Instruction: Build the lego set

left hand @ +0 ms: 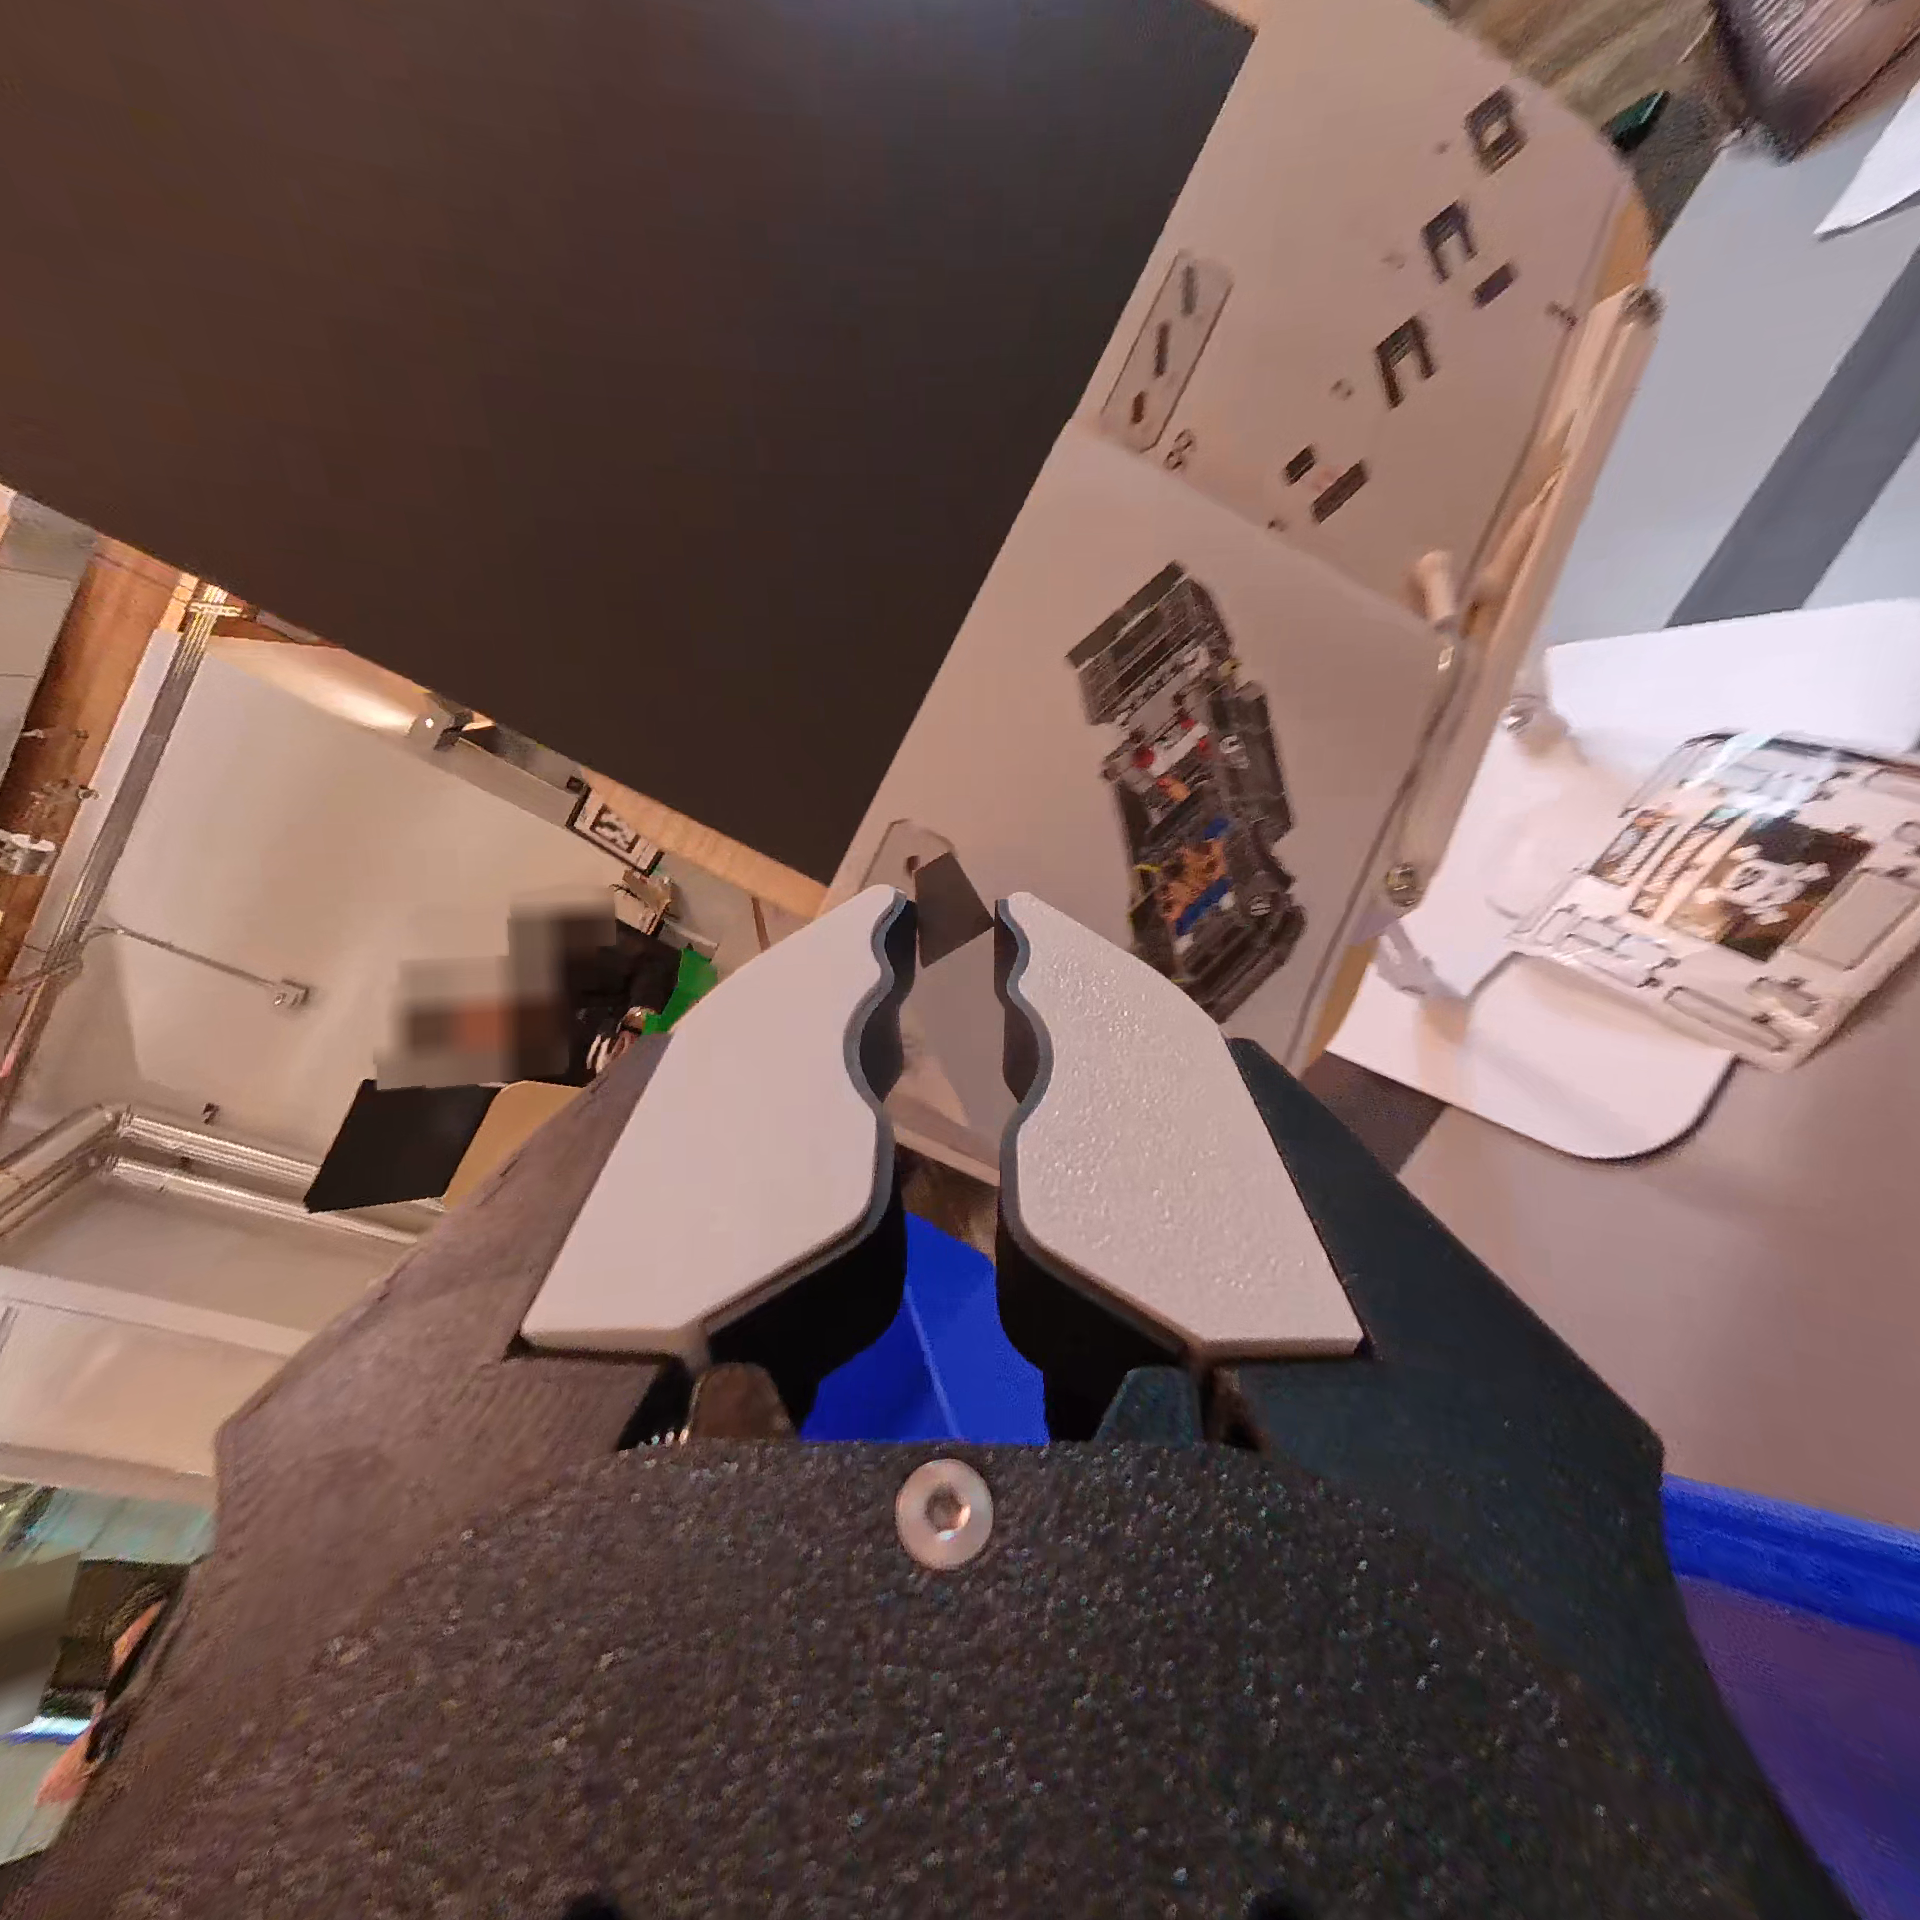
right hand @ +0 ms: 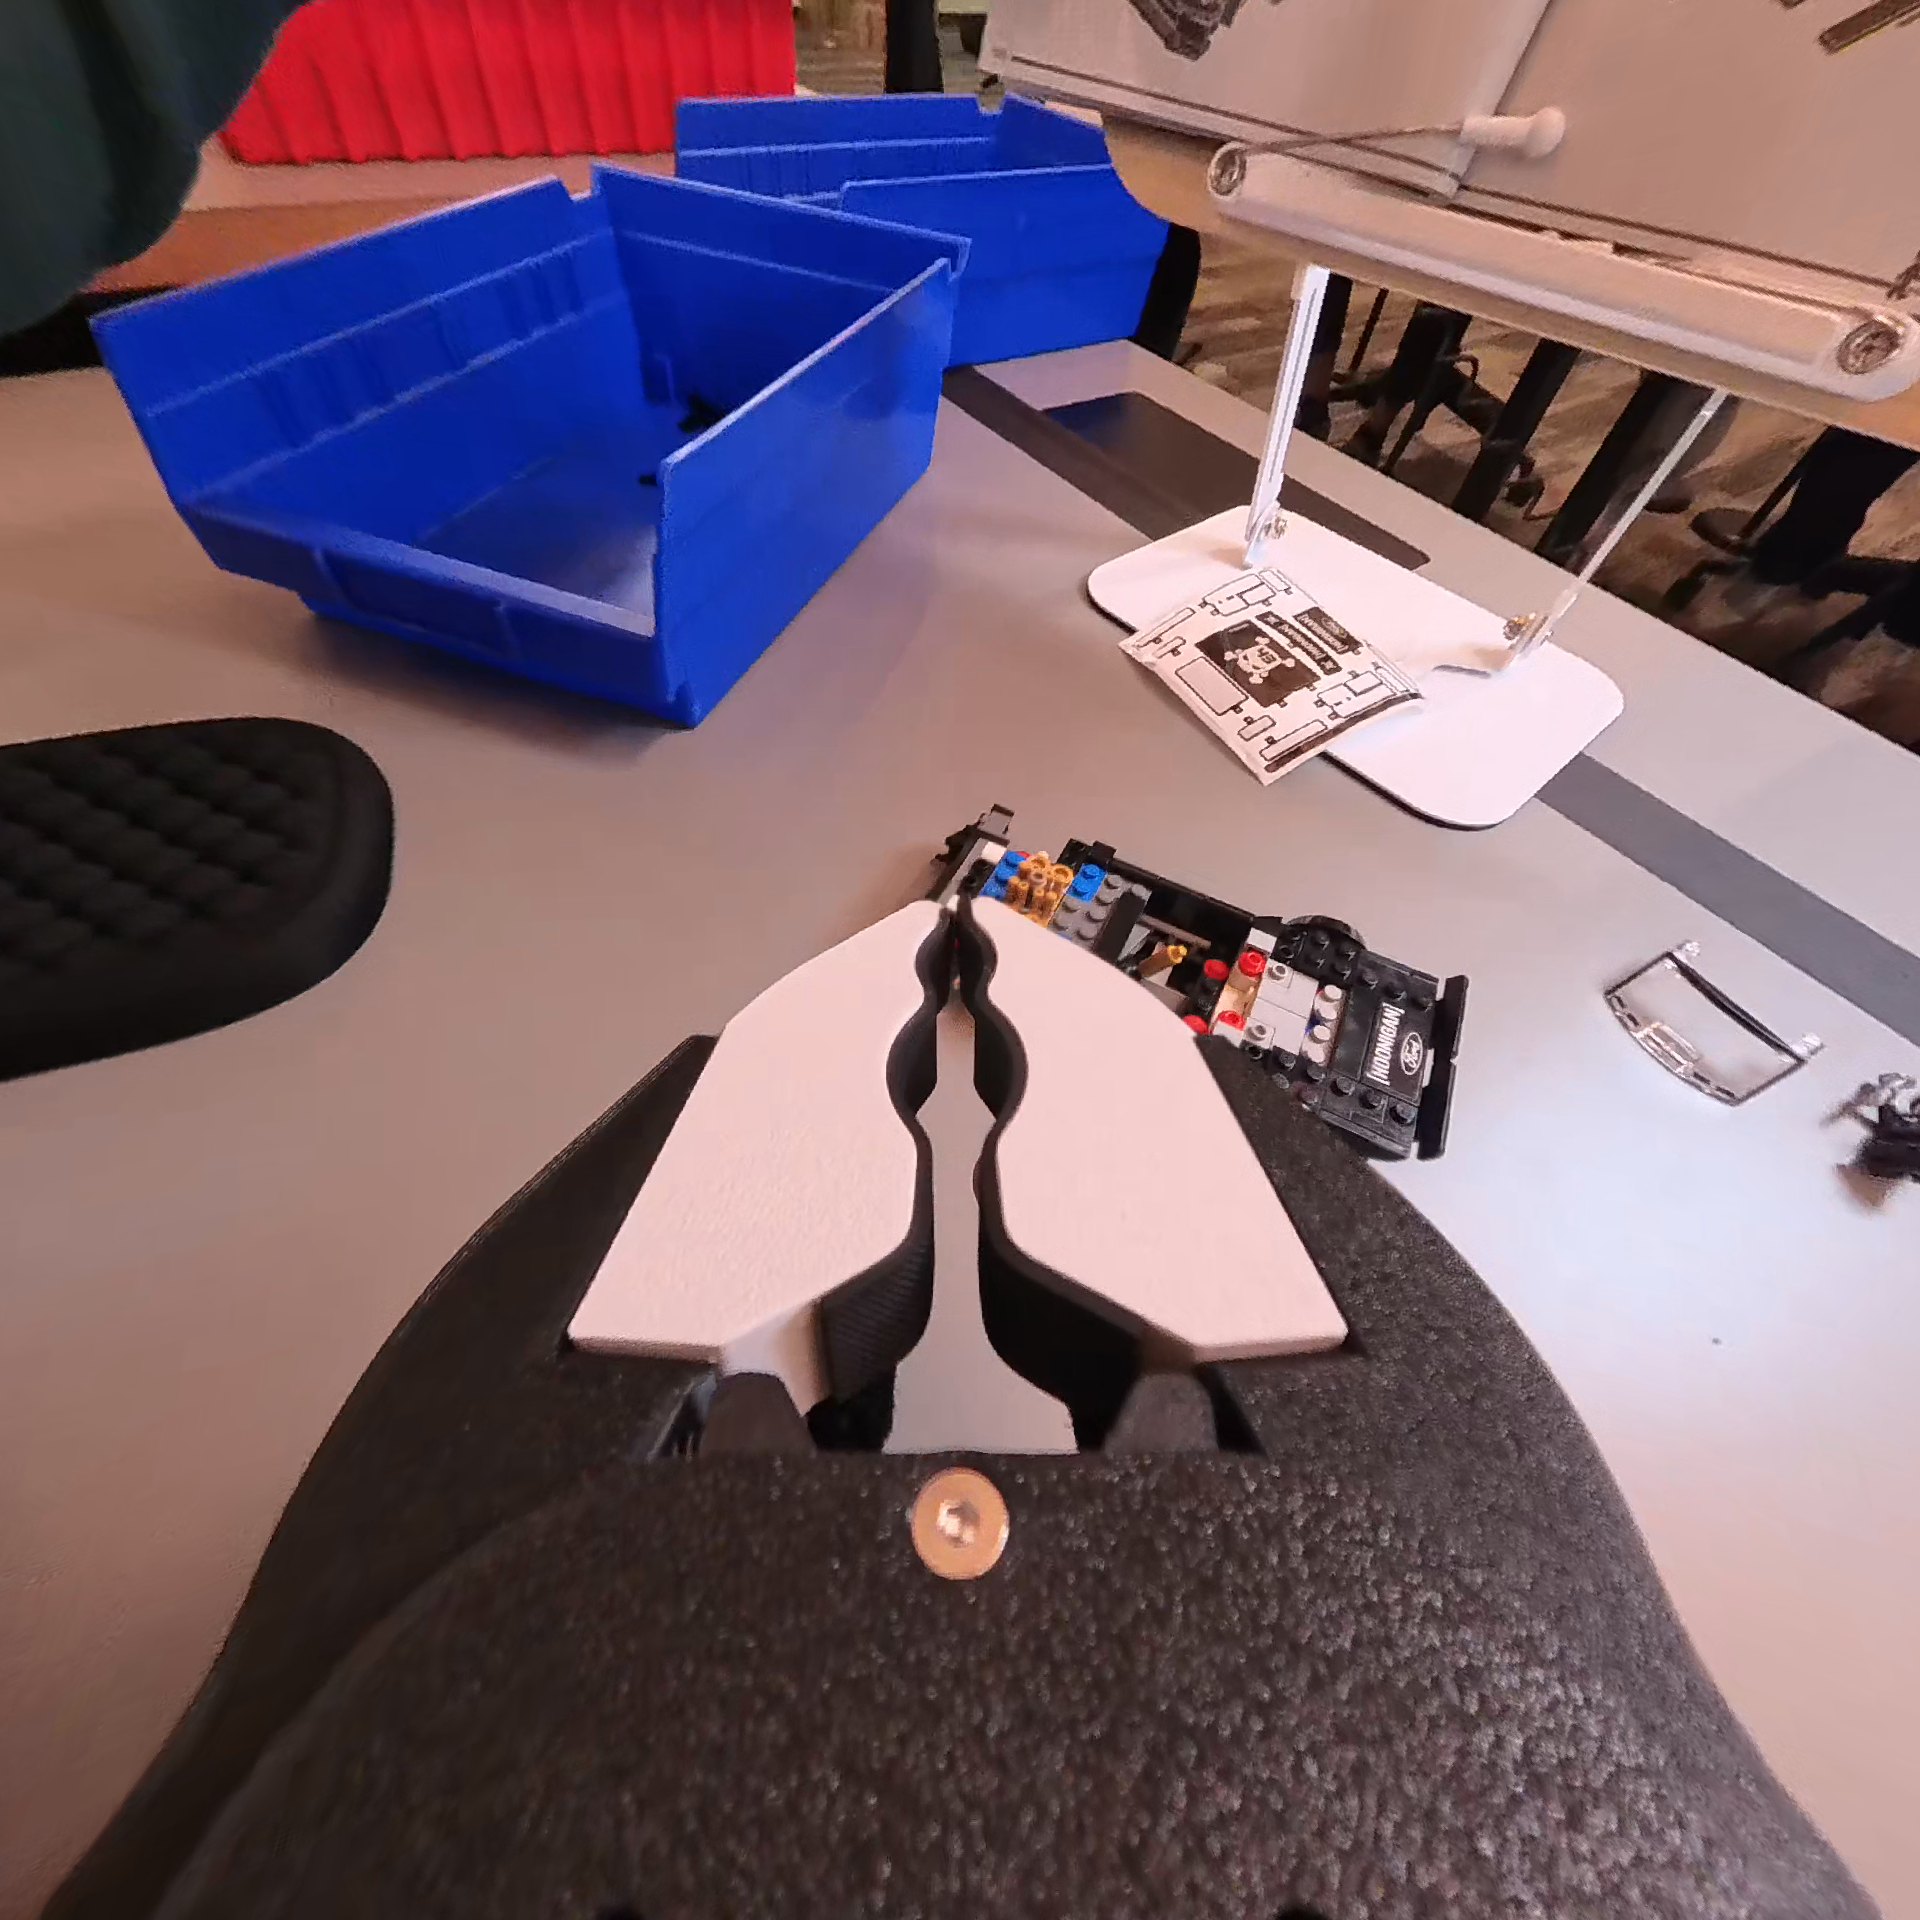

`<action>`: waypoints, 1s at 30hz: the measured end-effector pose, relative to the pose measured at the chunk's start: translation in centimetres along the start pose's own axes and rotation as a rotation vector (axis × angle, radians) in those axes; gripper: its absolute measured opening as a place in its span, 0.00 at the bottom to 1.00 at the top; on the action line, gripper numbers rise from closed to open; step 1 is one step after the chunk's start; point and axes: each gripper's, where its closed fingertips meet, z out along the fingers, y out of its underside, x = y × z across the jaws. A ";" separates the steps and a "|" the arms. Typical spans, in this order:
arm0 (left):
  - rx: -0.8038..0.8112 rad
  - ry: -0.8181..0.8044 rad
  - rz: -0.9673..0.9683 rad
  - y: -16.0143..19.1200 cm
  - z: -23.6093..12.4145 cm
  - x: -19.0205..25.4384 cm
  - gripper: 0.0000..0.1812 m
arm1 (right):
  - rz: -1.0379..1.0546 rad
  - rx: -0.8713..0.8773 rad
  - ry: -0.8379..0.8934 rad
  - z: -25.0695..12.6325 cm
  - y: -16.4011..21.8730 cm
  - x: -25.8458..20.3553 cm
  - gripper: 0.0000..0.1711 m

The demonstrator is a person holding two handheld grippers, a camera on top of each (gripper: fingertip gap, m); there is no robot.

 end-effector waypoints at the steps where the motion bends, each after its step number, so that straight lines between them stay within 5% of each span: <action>1: -0.018 -0.011 0.019 0.5 0.4 -0.5 0.08 | 0.005 -0.002 0.004 0.2 0.0 0.2 0.00; 30: -0.135 0.003 0.091 2.7 1.4 -0.7 0.08 | 0.043 0.005 0.003 2.4 -0.6 1.3 0.00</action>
